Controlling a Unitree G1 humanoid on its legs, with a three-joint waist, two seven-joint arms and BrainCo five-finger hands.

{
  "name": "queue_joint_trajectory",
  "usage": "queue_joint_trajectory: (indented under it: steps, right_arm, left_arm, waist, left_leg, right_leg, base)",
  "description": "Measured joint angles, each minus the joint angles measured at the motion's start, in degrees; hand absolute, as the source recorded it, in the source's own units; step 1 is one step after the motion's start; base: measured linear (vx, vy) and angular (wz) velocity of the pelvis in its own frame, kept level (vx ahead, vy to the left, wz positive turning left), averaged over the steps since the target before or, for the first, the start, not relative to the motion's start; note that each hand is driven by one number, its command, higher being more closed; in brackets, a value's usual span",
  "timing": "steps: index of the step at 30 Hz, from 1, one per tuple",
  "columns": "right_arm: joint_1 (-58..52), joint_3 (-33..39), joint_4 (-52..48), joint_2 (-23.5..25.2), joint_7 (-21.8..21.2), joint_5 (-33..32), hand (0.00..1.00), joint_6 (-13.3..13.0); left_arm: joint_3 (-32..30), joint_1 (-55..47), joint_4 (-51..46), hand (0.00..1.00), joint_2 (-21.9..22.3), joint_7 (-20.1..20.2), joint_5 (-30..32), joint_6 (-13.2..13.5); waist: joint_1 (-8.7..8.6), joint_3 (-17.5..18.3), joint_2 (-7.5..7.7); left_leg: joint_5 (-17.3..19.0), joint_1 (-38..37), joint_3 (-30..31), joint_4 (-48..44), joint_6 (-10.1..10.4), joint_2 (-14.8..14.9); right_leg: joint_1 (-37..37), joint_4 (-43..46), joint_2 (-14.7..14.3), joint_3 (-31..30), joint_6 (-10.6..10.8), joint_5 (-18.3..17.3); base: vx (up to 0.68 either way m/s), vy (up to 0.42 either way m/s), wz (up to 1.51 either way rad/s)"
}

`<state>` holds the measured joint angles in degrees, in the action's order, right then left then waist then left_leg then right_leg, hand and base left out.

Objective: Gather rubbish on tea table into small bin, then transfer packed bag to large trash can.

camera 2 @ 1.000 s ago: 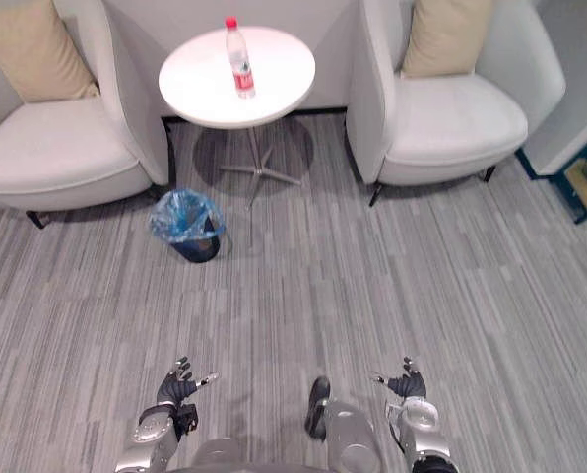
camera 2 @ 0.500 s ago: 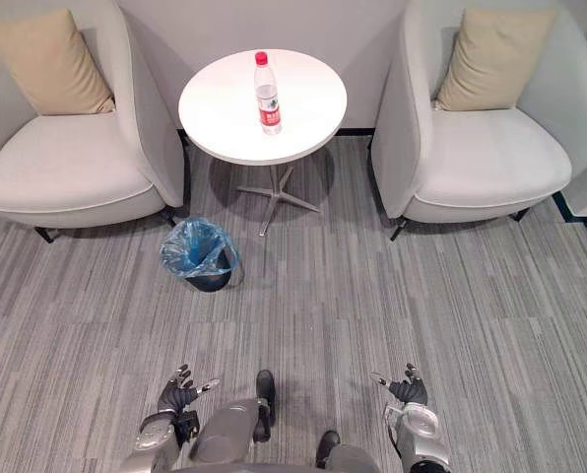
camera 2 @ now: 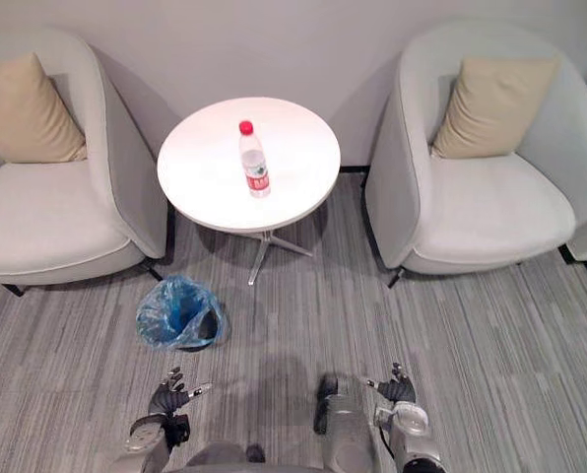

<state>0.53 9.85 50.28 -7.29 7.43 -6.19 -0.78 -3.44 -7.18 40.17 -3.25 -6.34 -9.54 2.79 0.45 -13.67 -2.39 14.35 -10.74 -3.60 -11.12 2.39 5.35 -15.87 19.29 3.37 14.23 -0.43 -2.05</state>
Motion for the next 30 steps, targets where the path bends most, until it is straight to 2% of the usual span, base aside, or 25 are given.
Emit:
queue_joint_trajectory:
  steps: [1,2,4,5,6,7,8,9,10,11,12,13,14,15,17,19,20,21,22,23,24,25,26,27,30]
  right_arm:
    - [-0.8,0.7,0.0,0.6,0.0,-0.3,0.00,0.0]
    - [-2.1,1.0,-0.1,1.1,0.0,-0.6,0.00,-0.1]
    - [-3.6,0.9,-1.2,1.8,0.1,-1.1,0.00,-0.1]
    - [-4.4,0.7,-2.4,2.3,0.1,-1.3,0.00,-0.2]
    - [-4.4,0.4,-2.7,2.7,0.1,-1.9,0.00,-0.5]
    - [-4.2,0.6,-2.7,2.9,0.1,-2.3,0.00,-0.5]
    - [-4.1,1.2,-2.8,2.9,0.1,-2.4,0.00,-0.6]
    - [-4.0,1.8,-2.9,2.9,0.2,-2.8,0.00,-0.5]
    - [-3.8,2.1,-2.9,2.9,0.2,-2.8,0.00,-0.5]
    - [-3.8,2.7,-2.9,2.9,0.2,-2.8,0.00,-0.5]
    - [-4.0,2.8,-2.9,2.8,0.2,-2.8,0.00,-0.5]
    - [-4.3,2.8,-2.8,2.6,0.2,-2.8,0.00,-0.5]
    - [-4.5,2.7,-2.8,2.5,0.2,-2.8,0.00,-0.4]
    - [-4.6,2.6,-2.7,2.9,0.2,-2.8,0.00,-0.3]
    - [-4.4,2.7,-2.7,2.7,0.2,-2.6,0.00,-0.3]
    - [-3.8,2.6,-2.7,2.3,0.1,-2.2,0.00,-0.3]
    - [-3.3,2.6,-2.6,2.1,0.1,-1.9,0.00,-0.4]
    - [-3.1,2.5,-2.6,2.2,0.1,-1.6,0.00,-0.3]
    - [-3.1,1.9,-2.6,2.4,0.0,-0.7,0.00,-0.3]
    - [-3.1,1.4,-2.6,2.4,-0.1,-0.3,0.00,-0.3]
    - [-3.3,1.0,-2.3,2.4,-0.1,0.0,0.00,-0.2]
    - [-3.4,0.9,-1.7,2.5,-0.1,0.1,0.00,0.0]
    - [-3.3,0.8,-1.5,2.5,-0.1,0.1,0.00,0.1]
    - [-3.1,0.8,-1.5,2.4,-0.2,0.1,0.00,0.1]
    - [-2.8,0.8,-1.6,2.4,-0.1,0.1,0.00,0.0]
  left_arm:
    - [0.0,0.5,0.0,0.00,0.0,0.1,0.0,-0.1]
    - [0.0,0.8,0.0,0.00,0.3,0.2,0.1,-0.2]
    - [-0.3,0.7,-0.3,0.00,1.1,0.2,0.1,-0.2]
    - [-0.4,0.2,-0.6,0.00,1.5,0.3,0.1,-0.3]
    - [-0.5,-1.0,-0.8,0.00,1.5,0.5,0.1,-0.5]
    - [-0.5,-1.2,-0.8,0.00,1.5,0.7,0.1,-0.9]
    - [-0.4,-1.2,-0.8,0.00,1.6,1.0,0.1,-1.2]
    - [-0.4,-1.0,-1.0,0.00,1.6,1.2,0.1,-1.3]
    - [-0.4,-0.9,-1.0,0.00,1.6,1.2,0.1,-1.3]
    - [-0.4,-0.9,-1.0,0.00,1.7,1.2,0.1,-1.3]
    - [-0.4,-0.9,-1.0,0.00,1.7,1.3,0.1,-1.4]
    - [-0.4,-0.9,-1.0,0.00,1.7,1.2,0.1,-1.4]
    - [-0.5,-1.0,-0.9,0.00,1.6,1.2,0.1,-1.4]
    - [-0.5,-1.1,-1.0,0.00,1.0,1.2,0.2,-1.3]
    - [-0.5,-0.3,-0.9,0.00,0.6,1.3,0.2,-1.3]
    - [0.4,-0.5,-0.7,0.00,0.5,1.3,0.2,-1.3]
    - [1.0,-0.7,0.0,0.00,0.5,1.3,0.2,-1.4]
    - [1.2,-0.8,0.0,0.00,0.5,1.3,0.2,-1.4]
    - [1.5,-1.0,0.0,0.00,0.2,1.3,0.2,-1.4]
    - [1.8,-1.2,0.0,0.00,-0.1,1.3,0.2,-1.4]
    - [1.9,-1.2,0.0,0.00,-0.6,1.3,0.2,-1.3]
    - [2.3,-1.2,0.0,0.00,-1.2,1.3,0.2,-1.3]
    - [2.8,-1.1,0.0,0.00,-1.5,1.2,0.2,-1.3]
    - [2.9,-0.8,0.0,0.00,-1.9,1.2,0.2,-1.3]
    - [2.9,-0.7,0.0,0.00,-2.6,1.1,0.2,-1.3]
  waist:
    - [0.07,0.0,-0.08]
    - [0.27,0.0,-0.12]
    - [0.58,-0.3,-0.32]
    - [0.72,-0.4,-0.38]
    - [0.98,-0.5,-0.32]
    - [1.18,-0.5,-0.34]
    - [1.76,-0.7,0.11]
    - [2.29,-0.8,0.16]
    - [2.30,-0.8,0.16]
    - [2.30,-0.7,-0.01]
    - [2.30,-0.7,-0.07]
    - [2.50,-0.5,-0.60]
    - [3.09,-0.3,-1.03]
    - [3.63,0.0,0.51]
    - [3.54,0.2,1.96]
    - [3.65,0.2,2.26]
    - [3.51,0.2,2.08]
    - [3.52,0.1,1.94]
    - [3.38,0.1,2.00]
    - [3.21,0.1,2.14]
    - [3.05,0.1,2.33]
    - [1.93,0.3,2.50]
    - [1.60,0.3,2.47]
    - [1.27,0.2,2.24]
    - [0.37,0.1,1.85]
  left_leg:
    - [0.1,1.6,1.0,-4.2,0.2,1.3]
    - [-0.1,4.7,1.4,-12.4,0.6,2.8]
    - [-2.7,9.9,0.2,-26.0,3.7,5.7]
    - [-3.1,12.7,-1.5,-33.2,3.7,8.0]
    - [-2.4,15.8,-3.9,-39.0,2.6,9.9]
    - [-1.7,17.9,-5.4,-39.6,1.9,10.0]
    - [-1.2,19.7,-7.0,-37.8,1.1,9.7]
    - [-1.1,21.8,-8.2,-30.1,1.0,8.2]
    - [-1.2,22.4,-8.1,-26.2,1.0,7.3]
    - [-2.5,22.3,-7.7,-15.6,1.9,5.2]
    - [-3.9,22.2,-7.7,-11.5,2.0,4.5]
    - [-9.4,21.7,-7.6,-6.0,0.9,3.7]
    - [-12.9,20.6,-7.8,-4.9,0.0,3.5]
    - [-12.7,19.4,-8.8,-4.0,-1.3,2.1]
    - [-11.3,19.1,-9.6,-4.0,-2.9,0.2]
    - [-9.3,17.7,-10.8,-4.1,-3.7,-1.5]
    - [-7.7,16.2,-11.4,-3.9,-4.0,-2.4]
    - [-6.9,15.4,-11.7,-3.8,-4.0,-2.7]
    - [-5.7,14.0,-12.0,-3.7,-4.3,-3.3]
    - [-5.1,13.3,-12.0,-3.7,-4.5,-3.7]
    - [-4.8,12.0,-11.7,-3.7,-4.8,-4.3]
    - [-4.5,11.1,-10.7,-3.5,-5.3,-4.5]
    - [-4.4,10.8,-10.1,-3.4,-5.3,-4.4]
    - [-4.5,10.2,-8.3,-2.6,-5.3,-4.0]
    - [-4.7,9.4,-6.0,-2.5,-5.0,-2.3]
  right_leg:
    - [1.4,-0.5,-0.4,2.0,-0.6,-1.6]
    - [4.0,-1.3,-0.7,4.0,-0.7,-2.9]
    - [8.1,-2.6,-1.3,5.6,-1.6,-4.2]
    - [10.5,-3.3,-2.2,6.2,-1.5,-5.2]
    - [13.1,-4.7,-2.9,6.4,-1.6,-5.7]
    - [14.8,-6.1,-3.0,6.5,-1.5,-5.8]
    - [15.9,-7.8,-2.9,6.5,-1.2,-5.6]
    - [17.6,-9.6,-2.5,6.9,-0.6,-5.2]
    - [17.9,-9.8,-2.2,7.1,-0.5,-5.2]
    - [18.7,-9.8,-1.7,7.4,0.1,-5.2]
    - [19.0,-9.5,-1.4,7.4,0.5,-5.6]
    - [19.3,-8.4,-1.2,6.8,1.4,-6.8]
    - [19.6,-7.8,-1.2,6.0,1.9,-7.3]
    - [19.8,-7.5,0.1,4.6,2.7,-7.8]
    - [19.6,-6.8,2.2,4.4,3.8,-8.8]
    - [19.1,-3.6,4.1,2.4,5.3,-10.5]
    - [17.9,1.1,5.6,0.7,6.8,-11.5]
    - [16.8,4.2,6.3,-0.3,7.1,-11.7]
    - [14.3,11.6,7.8,-1.5,7.7,-11.7]
    - [13.3,14.8,8.6,-1.7,8.3,-11.4]
    - [11.5,20.1,10.0,-1.9,9.7,-10.2]
    - [10.5,23.6,10.6,-1.8,9.8,-10.1]
    - [10.3,23.8,10.6,-1.9,9.1,-10.8]
    - [9.0,23.3,9.3,-2.1,8.0,-13.3]
    - [6.4,19.5,6.2,-3.7,6.9,-14.9]
  base:
    - [0.26,-0.237,0.82]
    - [0.26,-0.230,0.84]
    - [0.22,-0.175,0.60]
    - [0.26,-0.145,0.33]
    - [0.24,-0.101,0.13]
    - [0.24,-0.088,0.04]
    - [0.26,-0.061,0.03]
    - [0.22,-0.023,0.07]
    - [0.32,0.053,0.12]
    - [0.25,0.098,0.11]
    - [0.31,0.161,0.03]
    - [0.23,0.136,-0.13]
    - [0.30,0.159,-0.25]
    - [0.25,0.107,-0.22]
    - [0.28,0.105,-0.01]
    - [0.26,0.108,-0.11]
    - [0.25,0.128,-0.25]
    - [0.23,0.122,-0.26]
    - [0.14,0.083,-0.11]
    - [0.20,0.077,0.06]
    - [0.22,0.046,0.33]
    - [0.27,0.040,0.41]
    - [0.23,-0.014,0.55]
    - [0.20,-0.055,0.46]
    - [0.18,-0.132,0.45]
